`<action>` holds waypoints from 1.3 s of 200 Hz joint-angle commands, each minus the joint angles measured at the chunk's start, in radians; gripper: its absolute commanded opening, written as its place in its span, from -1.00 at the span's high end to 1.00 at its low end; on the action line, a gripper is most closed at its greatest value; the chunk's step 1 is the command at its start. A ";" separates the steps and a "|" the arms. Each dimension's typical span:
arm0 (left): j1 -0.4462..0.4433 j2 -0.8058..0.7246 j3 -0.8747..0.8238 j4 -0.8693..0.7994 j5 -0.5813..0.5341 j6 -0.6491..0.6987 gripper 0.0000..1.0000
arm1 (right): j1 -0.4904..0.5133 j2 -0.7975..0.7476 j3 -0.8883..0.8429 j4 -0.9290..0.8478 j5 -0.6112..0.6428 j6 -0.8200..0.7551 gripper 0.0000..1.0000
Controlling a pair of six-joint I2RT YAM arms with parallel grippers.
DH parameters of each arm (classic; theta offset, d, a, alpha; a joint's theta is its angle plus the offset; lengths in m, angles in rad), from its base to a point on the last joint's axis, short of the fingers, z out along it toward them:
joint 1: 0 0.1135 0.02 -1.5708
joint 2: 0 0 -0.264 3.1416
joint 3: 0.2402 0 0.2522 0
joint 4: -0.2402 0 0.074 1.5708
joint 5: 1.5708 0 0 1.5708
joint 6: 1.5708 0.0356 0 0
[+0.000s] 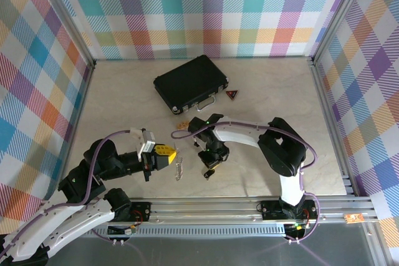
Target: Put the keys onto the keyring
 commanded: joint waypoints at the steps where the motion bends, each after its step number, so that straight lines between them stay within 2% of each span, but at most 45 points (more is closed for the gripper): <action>1: 0.007 -0.011 0.018 -0.002 -0.016 0.000 1.00 | -0.016 -0.038 -0.022 -0.063 0.003 -0.018 1.00; 127: 0.007 -0.003 0.019 -0.009 -0.031 0.009 1.00 | -0.073 -0.002 -0.060 -0.067 -0.037 -0.027 0.99; 151: 0.007 0.001 0.019 -0.008 -0.025 0.009 1.00 | -0.074 -0.012 -0.058 -0.040 -0.062 -0.007 0.82; 184: 0.006 0.002 0.017 -0.002 -0.022 0.004 1.00 | -0.080 -0.061 -0.073 0.013 -0.081 0.053 0.44; 217: 0.007 0.006 0.016 0.003 -0.018 0.002 1.00 | -0.091 -0.158 -0.164 0.122 -0.105 0.152 0.17; 260: 0.006 0.014 0.013 0.020 -0.010 -0.006 1.00 | -0.091 -0.301 -0.310 0.243 -0.105 0.324 0.13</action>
